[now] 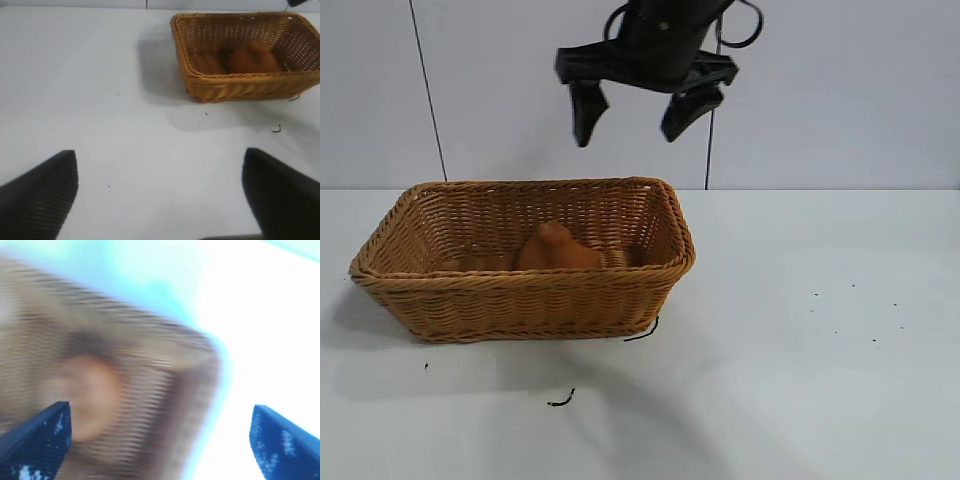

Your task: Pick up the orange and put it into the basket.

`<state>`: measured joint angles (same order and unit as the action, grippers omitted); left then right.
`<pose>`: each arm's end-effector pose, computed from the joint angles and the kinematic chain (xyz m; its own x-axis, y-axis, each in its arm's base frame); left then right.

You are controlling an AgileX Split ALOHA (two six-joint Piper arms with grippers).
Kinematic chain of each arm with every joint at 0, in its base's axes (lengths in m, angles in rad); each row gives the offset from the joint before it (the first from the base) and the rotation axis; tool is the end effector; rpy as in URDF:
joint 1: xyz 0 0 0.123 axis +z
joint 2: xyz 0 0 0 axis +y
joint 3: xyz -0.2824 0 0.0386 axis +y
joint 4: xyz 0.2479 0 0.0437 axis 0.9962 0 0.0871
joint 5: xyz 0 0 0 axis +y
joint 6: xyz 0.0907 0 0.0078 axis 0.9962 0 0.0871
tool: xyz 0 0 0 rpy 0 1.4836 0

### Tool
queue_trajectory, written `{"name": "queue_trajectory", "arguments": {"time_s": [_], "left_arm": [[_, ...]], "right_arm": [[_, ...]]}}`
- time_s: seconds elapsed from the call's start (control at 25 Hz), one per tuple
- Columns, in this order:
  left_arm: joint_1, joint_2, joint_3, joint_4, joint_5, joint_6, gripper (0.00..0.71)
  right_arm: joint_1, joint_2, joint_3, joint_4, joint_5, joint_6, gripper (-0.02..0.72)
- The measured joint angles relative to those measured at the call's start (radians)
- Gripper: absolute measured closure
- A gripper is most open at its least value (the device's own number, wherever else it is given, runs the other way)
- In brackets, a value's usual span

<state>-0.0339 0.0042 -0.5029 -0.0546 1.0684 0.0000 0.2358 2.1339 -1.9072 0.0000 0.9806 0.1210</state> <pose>-0.0051 -0.0042 0.2775 -0.4650 -0.0105 -0.8852 0.0640 0.9969 -0.0455 0.4612 0.1108 0.2461 -0.8970 -0.0914 -0.4324 -0.1263 0.9906 0.0526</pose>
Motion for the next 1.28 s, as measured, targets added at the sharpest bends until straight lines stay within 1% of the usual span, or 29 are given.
{"name": "queue_trajectory", "arguments": {"time_s": [0.2,0.32,0.36,0.44,0.52,0.6,0.68,0.84,0.92,1.12,1.2,1.24,1.28], "left_arm": [[0.000,0.000,0.000,0.000,0.000,0.000,0.071],[0.000,0.000,0.000,0.000,0.000,0.000,0.071],[0.000,0.000,0.000,0.000,0.000,0.000,0.071],[0.000,0.000,0.000,0.000,0.000,0.000,0.071],[0.000,0.000,0.000,0.000,0.000,0.000,0.071],[0.000,0.000,0.000,0.000,0.000,0.000,0.071],[0.000,0.000,0.000,0.000,0.000,0.000,0.071],[0.000,0.000,0.000,0.000,0.000,0.000,0.071],[0.000,0.000,0.000,0.000,0.000,0.000,0.071],[0.000,0.000,0.000,0.000,0.000,0.000,0.071],[0.000,0.000,0.000,0.000,0.000,0.000,0.071],[0.000,0.000,0.000,0.000,0.000,0.000,0.071],[0.000,0.000,0.000,0.000,0.000,0.000,0.071]], "right_arm": [[-0.136,0.000,0.000,-0.009,0.041,0.000,0.009],[-0.180,0.000,0.000,-0.010,0.081,0.000,0.009],[-0.190,0.000,0.000,-0.010,0.097,0.000,0.009],[-0.198,0.000,0.000,-0.012,0.154,-0.004,0.009],[-0.201,0.000,0.001,-0.022,0.210,-0.028,0.009],[-0.201,-0.010,0.020,-0.029,0.223,-0.050,0.009],[-0.201,-0.030,0.063,-0.029,0.228,-0.056,0.009],[-0.201,-0.122,0.223,-0.029,0.227,-0.059,0.009],[-0.201,-0.193,0.312,-0.019,0.227,-0.059,0.009],[-0.201,-0.448,0.602,0.028,0.229,-0.063,0.009],[-0.201,-0.560,0.699,0.031,0.230,-0.063,0.009],[-0.201,-0.560,0.699,0.031,0.230,-0.063,0.009],[-0.201,-0.689,0.795,0.031,0.230,-0.063,0.008]]}}
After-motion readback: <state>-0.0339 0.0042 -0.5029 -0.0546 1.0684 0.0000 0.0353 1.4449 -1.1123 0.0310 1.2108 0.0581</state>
